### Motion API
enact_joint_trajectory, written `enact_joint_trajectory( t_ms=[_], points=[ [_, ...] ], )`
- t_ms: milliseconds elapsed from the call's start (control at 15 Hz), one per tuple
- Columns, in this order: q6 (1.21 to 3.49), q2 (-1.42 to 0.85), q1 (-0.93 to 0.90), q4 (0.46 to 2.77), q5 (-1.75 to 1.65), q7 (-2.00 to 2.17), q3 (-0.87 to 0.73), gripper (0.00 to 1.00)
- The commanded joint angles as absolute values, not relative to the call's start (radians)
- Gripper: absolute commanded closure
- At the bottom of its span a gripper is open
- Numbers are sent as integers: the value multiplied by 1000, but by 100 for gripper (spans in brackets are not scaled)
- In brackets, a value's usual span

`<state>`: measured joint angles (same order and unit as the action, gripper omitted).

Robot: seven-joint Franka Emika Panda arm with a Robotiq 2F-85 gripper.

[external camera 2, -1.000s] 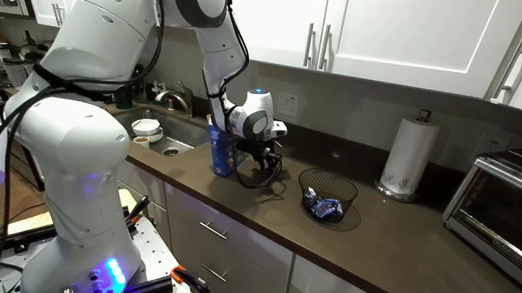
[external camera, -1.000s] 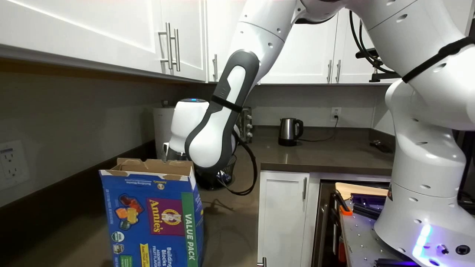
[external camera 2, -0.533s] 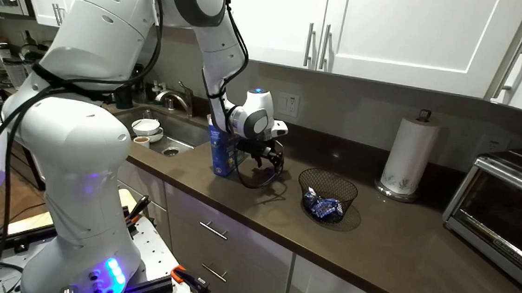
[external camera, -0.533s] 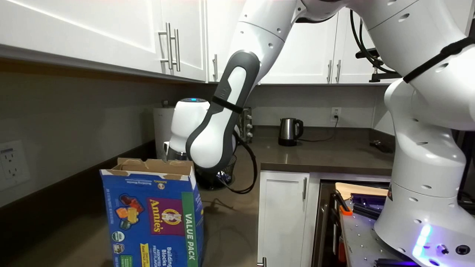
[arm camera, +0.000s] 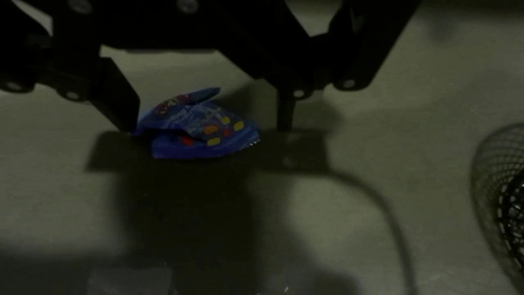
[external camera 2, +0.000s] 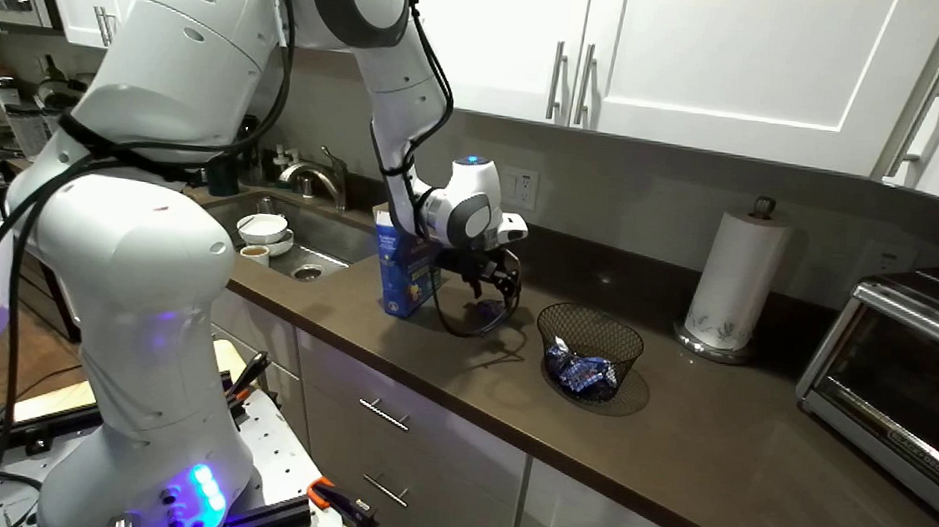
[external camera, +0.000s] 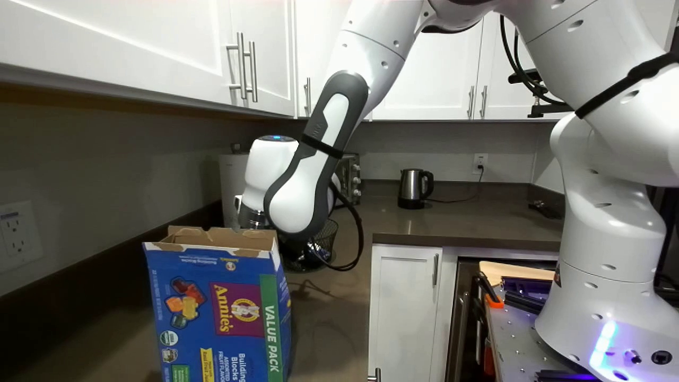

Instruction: Put the pack on the table inside the box

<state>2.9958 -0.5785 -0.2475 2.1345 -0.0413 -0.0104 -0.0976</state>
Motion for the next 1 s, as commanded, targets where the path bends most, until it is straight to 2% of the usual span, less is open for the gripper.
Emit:
enact_joint_trajectory(
  t_ms=[0,133,267,400,533,600,667,733,933],
  points=[
    [3006,-569,-205,2127,-71,-12,-76,22],
    [3012,-573,-199,2125,-70,-9,-68,21],
    [3047,-593,-225,2140,-68,15,-69,5],
    [3063,-604,-227,2144,-62,14,-55,0],
    [3071,-615,-221,2139,-60,6,-42,0],
    [3075,-619,-222,2137,-60,5,-39,3],
    [3081,-625,-226,2135,-62,5,-41,25],
    [3088,-630,-234,2135,-64,7,-47,28],
    [3103,-640,-244,2135,-62,8,-51,48]
  ],
)
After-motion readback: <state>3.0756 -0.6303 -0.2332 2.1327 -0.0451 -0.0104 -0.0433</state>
